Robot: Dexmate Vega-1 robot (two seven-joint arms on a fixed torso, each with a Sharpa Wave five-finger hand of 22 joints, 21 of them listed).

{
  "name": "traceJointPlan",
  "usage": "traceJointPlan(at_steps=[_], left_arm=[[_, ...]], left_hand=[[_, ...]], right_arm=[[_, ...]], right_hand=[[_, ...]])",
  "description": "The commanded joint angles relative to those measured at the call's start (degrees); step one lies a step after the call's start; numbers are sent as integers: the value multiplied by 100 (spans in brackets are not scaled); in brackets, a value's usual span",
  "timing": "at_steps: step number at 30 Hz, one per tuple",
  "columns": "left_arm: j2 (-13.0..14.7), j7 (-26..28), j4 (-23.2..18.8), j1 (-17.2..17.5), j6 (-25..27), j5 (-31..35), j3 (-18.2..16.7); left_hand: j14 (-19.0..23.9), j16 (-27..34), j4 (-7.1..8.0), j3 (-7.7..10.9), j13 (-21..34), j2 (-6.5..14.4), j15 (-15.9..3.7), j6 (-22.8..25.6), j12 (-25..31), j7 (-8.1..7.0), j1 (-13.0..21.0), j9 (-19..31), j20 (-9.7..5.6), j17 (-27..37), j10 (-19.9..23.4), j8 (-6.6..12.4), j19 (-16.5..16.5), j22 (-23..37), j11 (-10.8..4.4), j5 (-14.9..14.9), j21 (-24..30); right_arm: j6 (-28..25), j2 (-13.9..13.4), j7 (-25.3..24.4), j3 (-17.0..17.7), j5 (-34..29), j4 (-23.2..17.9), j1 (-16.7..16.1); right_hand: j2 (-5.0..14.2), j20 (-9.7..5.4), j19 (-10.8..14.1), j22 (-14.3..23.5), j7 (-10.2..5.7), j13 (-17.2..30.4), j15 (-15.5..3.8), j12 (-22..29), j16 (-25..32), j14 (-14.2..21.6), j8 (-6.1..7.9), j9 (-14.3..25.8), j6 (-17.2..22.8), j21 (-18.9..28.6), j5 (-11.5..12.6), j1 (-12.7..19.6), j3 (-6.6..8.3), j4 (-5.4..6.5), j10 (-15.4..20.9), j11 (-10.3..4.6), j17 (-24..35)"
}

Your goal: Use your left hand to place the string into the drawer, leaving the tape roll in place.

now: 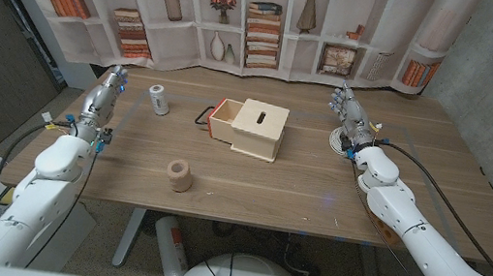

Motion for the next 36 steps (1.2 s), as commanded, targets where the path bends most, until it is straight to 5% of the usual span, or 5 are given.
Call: traceJointPlan(at_steps=[1,16,36], left_arm=[[-100,268,424,-159,-131,198,-1],[-67,938,452,-273,159,632,112],[282,1294,82,-388,1040,1168,467]], left_hand=[[55,-11,-25,-22,17,-14,13,58,4,-3,83,26,56,9,47,12,-93,10,-19,52,-13],[237,-10,-299,55,24,-35,-36,193,1,-45,572,33,166,4,226,29,46,0,-127,163,-45],[-222,-176,-716,80,61,-152,299,-505,-264,-12,1301,57,538,39,-359,-242,-105,28,78,267,-200]], right_arm=[[-53,-28,-82,1,-36,-100,-40],[-112,-94,-175,31,-55,-260,-121],[-95,-92,-224,25,-92,-327,-141]], right_hand=[[46,3,58,13,8,21,9,-11,-12,57,-27,30,42,-34,4,16,10,-17,46,-7,18],[48,6,78,14,4,22,16,-24,-22,59,-30,30,46,-67,1,9,1,-23,54,10,19],[50,17,90,16,-14,23,18,-41,-25,81,-37,30,38,-116,-2,-3,-11,-31,68,0,20]])
